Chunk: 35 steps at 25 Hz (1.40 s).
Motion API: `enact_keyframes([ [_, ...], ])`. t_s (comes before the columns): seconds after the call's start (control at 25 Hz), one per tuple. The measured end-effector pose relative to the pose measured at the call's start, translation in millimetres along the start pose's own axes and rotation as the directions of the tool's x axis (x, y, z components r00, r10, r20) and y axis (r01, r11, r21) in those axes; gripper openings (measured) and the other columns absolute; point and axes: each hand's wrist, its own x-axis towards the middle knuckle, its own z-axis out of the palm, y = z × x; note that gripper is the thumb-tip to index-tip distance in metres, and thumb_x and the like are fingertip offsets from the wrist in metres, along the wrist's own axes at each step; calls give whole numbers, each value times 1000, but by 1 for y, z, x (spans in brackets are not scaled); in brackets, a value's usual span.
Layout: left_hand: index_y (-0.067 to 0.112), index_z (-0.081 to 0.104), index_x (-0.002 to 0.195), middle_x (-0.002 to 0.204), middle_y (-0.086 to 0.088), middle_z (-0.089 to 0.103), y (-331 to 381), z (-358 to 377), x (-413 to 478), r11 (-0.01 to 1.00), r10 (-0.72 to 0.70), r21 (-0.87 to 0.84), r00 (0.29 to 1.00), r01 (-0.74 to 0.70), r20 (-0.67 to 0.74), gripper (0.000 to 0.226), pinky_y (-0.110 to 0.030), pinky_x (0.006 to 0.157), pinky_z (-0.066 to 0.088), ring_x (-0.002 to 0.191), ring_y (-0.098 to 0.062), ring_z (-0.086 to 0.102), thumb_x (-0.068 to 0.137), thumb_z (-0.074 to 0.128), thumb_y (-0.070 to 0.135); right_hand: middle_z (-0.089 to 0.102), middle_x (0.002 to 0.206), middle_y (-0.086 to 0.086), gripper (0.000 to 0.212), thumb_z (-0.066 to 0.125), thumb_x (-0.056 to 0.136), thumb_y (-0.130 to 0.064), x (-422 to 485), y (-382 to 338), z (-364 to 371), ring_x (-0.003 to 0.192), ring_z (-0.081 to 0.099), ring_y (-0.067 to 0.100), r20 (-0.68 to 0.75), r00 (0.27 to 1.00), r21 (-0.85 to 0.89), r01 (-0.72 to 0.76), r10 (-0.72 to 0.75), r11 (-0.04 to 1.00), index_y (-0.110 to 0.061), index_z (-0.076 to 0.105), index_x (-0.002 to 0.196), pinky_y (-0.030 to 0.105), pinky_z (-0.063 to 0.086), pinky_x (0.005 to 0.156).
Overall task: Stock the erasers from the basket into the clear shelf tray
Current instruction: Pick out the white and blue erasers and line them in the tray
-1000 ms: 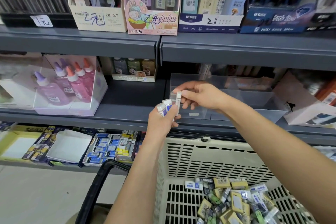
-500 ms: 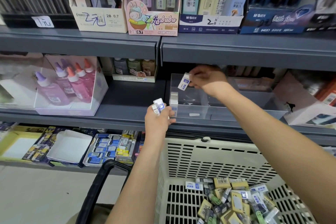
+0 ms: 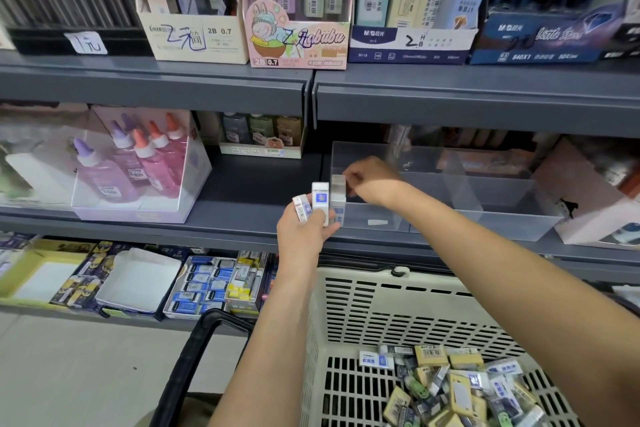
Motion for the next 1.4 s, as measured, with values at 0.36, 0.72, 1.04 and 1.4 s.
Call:
enact_keyframes([
  [0.36,17,66,96,89,-6,67,1,4,-9,997,28,73,991,-38,130,12,-21,72,55,83,-13,65,88,63,9,65,61,-8,32,51,90,-43,-48,-6,-18,51,59,2,-3,992,288,118,-123,950,-18,67,79,15,47,55],
  [0.72,21,63,87,83,-2,70,1,7,-8,995,15,101,999,-20,49,13,-21,65,54,76,-11,67,94,53,17,68,81,11,13,62,83,-1,-50,4,-32,53,62,5,20,1000,561,-14,3,827,-8,63,94,16,52,56],
  [1.04,23,62,85,55,13,45,3,5,-7,989,-4,146,1000,8,-30,19,-17,43,32,47,-2,38,92,47,13,70,99,8,18,61,86,-12,-10,8,-29,95,64,24,-317,947,340,68,47,938,-17,68,101,35,49,93],
  [1.4,21,56,89,62,7,45,6,6,-8,994,-36,103,999,39,-26,18,-18,43,30,46,-2,36,92,44,8,60,90,-9,21,61,85,-17,-10,-3,-30,80,53,4,-243,968,180,103,-57,978,-24,69,104,14,39,80],
])
